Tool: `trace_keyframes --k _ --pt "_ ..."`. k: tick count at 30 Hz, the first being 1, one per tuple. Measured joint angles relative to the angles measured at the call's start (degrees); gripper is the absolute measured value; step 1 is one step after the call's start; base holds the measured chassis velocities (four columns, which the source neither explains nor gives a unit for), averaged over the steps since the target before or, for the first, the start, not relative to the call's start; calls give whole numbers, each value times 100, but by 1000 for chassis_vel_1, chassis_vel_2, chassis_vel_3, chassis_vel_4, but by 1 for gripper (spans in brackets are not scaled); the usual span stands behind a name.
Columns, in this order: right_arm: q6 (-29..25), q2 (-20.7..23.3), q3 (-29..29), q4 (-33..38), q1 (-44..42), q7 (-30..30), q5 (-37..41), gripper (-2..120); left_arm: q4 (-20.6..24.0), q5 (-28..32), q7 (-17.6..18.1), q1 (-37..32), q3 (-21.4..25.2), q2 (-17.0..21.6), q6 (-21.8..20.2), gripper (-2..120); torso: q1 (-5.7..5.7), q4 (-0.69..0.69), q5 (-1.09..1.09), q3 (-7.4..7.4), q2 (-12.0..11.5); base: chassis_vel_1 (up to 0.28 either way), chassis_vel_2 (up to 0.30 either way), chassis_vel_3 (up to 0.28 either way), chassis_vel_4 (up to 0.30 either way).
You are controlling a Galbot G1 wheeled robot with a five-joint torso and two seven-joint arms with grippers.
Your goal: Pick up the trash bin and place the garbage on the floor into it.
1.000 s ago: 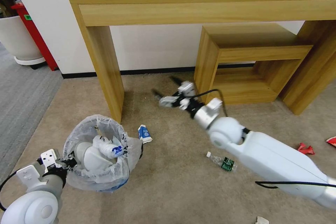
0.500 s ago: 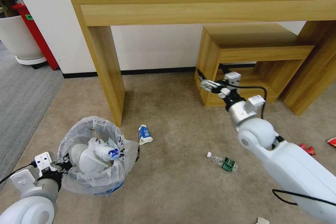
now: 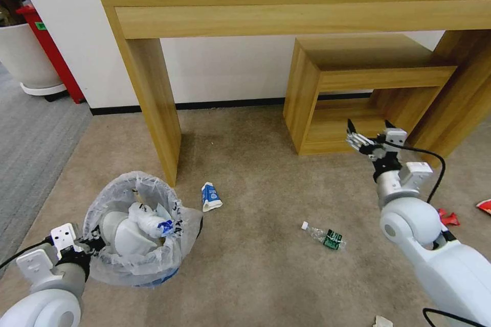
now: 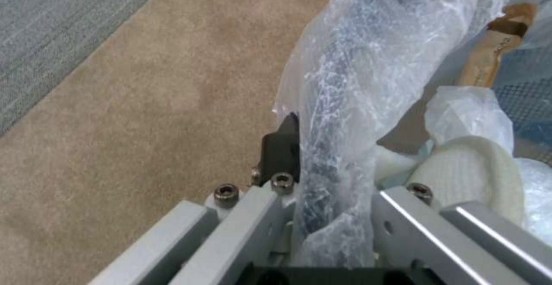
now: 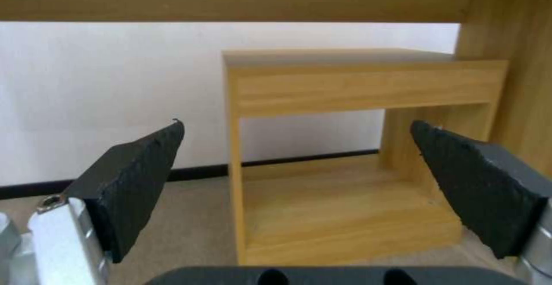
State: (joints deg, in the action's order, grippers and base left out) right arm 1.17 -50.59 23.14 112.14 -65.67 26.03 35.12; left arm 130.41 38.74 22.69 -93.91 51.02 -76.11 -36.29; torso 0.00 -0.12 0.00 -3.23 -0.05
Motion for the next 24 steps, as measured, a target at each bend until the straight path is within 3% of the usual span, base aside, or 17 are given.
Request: trace_keyframes --k 17,24 --pt "123 -566 76 98 -223 125 -360 100 -63 -89 -51 -3 -87 50 29 1 0 1 0 0 0 0 0 0 0" --pt "-229 -758 86 202 -534 -119 -757 100 -7 -48 -49 -50 -12 71 48 1 0 0 -1 0 0 0 0 0 0"
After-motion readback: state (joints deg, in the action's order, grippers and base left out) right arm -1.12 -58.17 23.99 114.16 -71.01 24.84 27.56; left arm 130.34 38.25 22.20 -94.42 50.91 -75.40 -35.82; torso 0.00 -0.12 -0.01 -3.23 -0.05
